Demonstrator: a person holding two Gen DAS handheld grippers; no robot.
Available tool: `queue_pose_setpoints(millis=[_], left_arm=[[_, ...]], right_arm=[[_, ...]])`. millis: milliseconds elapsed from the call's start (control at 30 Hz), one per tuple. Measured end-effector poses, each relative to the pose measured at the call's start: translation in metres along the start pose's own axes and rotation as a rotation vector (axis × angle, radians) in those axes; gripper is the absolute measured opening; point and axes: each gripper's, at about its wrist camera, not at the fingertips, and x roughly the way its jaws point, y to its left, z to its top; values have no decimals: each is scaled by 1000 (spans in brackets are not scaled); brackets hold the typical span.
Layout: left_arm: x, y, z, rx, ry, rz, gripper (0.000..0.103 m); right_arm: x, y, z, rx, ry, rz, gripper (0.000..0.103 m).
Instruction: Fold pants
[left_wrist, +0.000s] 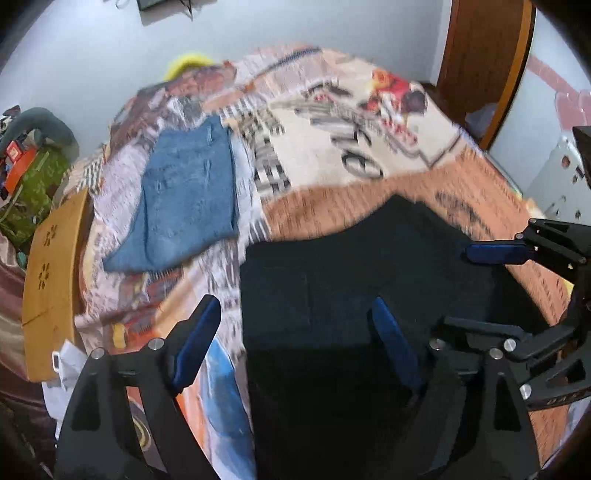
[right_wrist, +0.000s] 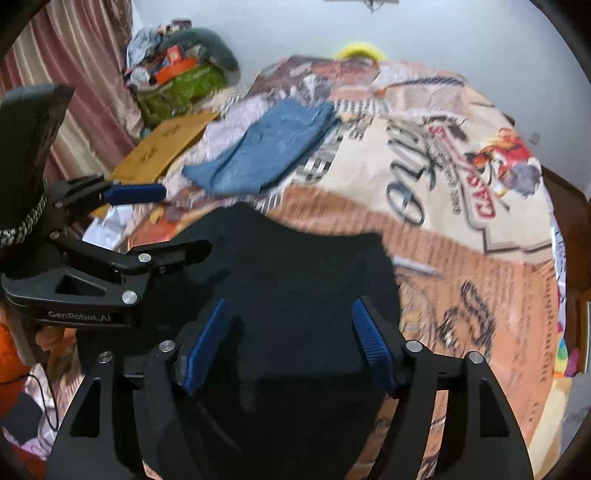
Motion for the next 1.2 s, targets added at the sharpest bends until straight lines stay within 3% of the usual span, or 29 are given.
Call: queue_pose_setpoints(millis=[67, 167, 567, 633, 767, 1000, 1200], left_arm=[[11, -4, -12, 15, 40, 24, 86], [7, -4, -29, 9, 14, 58, 94], [-22, 9, -72, -14, 12, 70, 94], [-26, 11, -75, -18, 16, 79, 96], [-32, 13, -82, -1, 12, 106, 98], [-42, 20, -87, -9, 5, 125, 100], [-52, 32, -68, -56, -31, 121, 100]], right_arm=[[2, 3, -9, -10, 11, -13, 68], [-3, 8, -22, -30, 10, -43, 68], [-31, 7, -58, 33, -27, -93, 72], [-36, 4, -63, 45, -29, -114, 78], [-44, -4, -74, 86, -38, -105, 80], [-55, -11, -83, 115, -47, -122, 81], [-65, -14, -74, 100, -79, -131, 81]])
